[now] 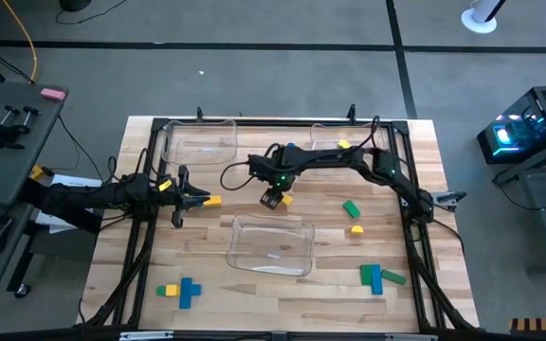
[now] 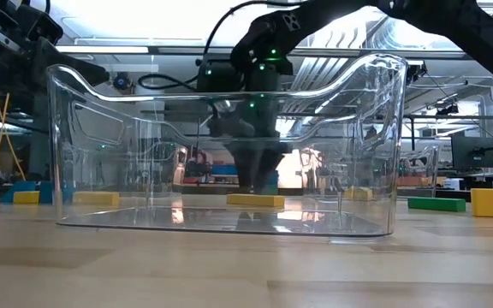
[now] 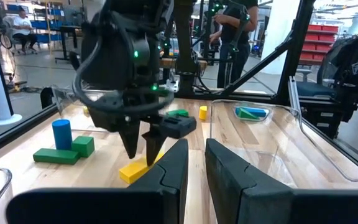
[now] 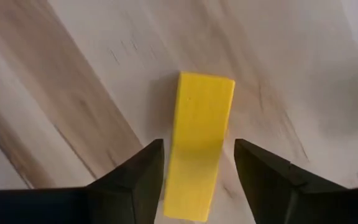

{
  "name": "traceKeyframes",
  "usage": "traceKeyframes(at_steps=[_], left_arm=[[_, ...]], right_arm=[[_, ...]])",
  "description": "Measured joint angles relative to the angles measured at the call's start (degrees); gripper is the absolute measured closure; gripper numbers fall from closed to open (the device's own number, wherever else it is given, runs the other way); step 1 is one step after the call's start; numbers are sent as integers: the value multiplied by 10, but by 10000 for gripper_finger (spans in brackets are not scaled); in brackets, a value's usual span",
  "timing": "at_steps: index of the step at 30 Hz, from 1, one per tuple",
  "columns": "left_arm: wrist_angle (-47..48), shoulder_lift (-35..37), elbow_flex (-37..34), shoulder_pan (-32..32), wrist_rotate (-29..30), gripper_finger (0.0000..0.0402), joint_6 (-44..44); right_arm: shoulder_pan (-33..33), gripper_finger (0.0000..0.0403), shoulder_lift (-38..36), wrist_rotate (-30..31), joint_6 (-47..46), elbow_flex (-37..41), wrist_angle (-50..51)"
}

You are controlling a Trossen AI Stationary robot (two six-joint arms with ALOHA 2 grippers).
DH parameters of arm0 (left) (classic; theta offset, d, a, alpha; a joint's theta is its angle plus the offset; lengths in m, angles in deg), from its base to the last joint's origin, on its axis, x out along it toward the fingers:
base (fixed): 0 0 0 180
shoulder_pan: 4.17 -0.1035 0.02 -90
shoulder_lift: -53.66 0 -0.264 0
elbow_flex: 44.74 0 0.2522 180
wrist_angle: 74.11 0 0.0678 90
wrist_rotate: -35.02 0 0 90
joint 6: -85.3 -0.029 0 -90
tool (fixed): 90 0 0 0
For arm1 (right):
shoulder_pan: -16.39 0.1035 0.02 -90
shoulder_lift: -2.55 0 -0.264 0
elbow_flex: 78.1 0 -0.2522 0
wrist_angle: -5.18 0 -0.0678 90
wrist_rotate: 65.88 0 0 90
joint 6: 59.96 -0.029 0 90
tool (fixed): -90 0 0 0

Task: Sort blocks
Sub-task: Put the yellow block into the right transparent bin

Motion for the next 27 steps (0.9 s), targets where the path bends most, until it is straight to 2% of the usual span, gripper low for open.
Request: traceKeyframes(at_steps=[10, 12, 16, 17, 24, 27], left_arm=[[0, 0, 0, 0, 0, 358, 0], [0, 0, 0, 0, 0, 358, 0], [0, 0, 0, 0, 0, 358, 0], [0, 0, 0, 0, 0, 358, 0], [0, 0, 0, 0, 0, 358, 0], [0, 0, 0, 0, 0, 358, 0]], right_arm=[[0, 210, 23, 12, -2, -2, -10], [-3, 222, 24, 10, 4, -2, -9], [-11, 282, 18, 15, 25, -2, -1], [-14, 280, 12, 18, 33, -1, -1], [-41, 280, -108, 40, 87, -1, 8], [-52, 280, -167, 95, 94, -1, 39]])
